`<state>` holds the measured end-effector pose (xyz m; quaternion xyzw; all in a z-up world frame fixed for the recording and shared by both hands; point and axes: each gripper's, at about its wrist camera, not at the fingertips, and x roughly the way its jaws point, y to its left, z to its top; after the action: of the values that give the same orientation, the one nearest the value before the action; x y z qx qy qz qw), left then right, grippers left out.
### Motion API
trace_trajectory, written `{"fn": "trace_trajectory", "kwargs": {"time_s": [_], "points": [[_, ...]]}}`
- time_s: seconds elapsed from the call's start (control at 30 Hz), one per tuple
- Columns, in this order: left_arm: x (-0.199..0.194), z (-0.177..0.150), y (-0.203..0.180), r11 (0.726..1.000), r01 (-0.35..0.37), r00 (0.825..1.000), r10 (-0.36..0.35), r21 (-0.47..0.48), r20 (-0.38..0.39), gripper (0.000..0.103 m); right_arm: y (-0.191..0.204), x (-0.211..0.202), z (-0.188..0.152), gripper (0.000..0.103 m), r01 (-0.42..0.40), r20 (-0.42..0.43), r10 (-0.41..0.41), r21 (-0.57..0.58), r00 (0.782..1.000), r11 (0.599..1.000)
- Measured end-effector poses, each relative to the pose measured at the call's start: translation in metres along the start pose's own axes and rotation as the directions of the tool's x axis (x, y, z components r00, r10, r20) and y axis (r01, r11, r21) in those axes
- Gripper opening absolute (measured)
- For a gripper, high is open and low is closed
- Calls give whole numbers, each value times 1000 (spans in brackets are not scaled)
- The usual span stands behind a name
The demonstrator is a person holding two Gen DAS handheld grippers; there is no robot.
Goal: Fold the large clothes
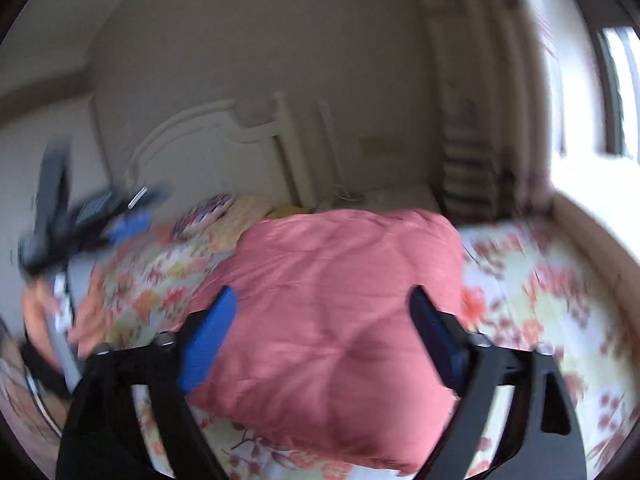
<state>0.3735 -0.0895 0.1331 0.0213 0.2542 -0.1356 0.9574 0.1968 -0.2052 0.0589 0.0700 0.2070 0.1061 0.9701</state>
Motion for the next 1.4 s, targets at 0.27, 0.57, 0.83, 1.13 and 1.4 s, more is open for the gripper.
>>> {"fn": "trace_trajectory", "kwargs": {"time_s": [0.27, 0.57, 0.83, 1.13, 1.4], "points": [[139, -40, -30, 935, -105, 920, 221, 340, -324, 83, 83, 67, -51, 52, -52, -204, -5, -274, 979, 960], [149, -82, 30, 991, -114, 923, 132, 71, -361, 100, 114, 87, -81, 52, 37, -257, -164, -436, 952, 899], [65, -60, 18, 978, -182, 955, 200, 99, -219, 101, 131, 60, -80, 74, 85, -192, -192, -456, 962, 886], [-160, -85, 10, 947, -313, 938, 295, 77, 179, 101, 98, -100, -52, 91, 87, 8, -89, -276, 996, 957], [-189, -175, -22, 960, -279, 958, 277, 12, 77, 101, 55, -126, -77, 91, 194, -14, -204, -249, 979, 949]]}}
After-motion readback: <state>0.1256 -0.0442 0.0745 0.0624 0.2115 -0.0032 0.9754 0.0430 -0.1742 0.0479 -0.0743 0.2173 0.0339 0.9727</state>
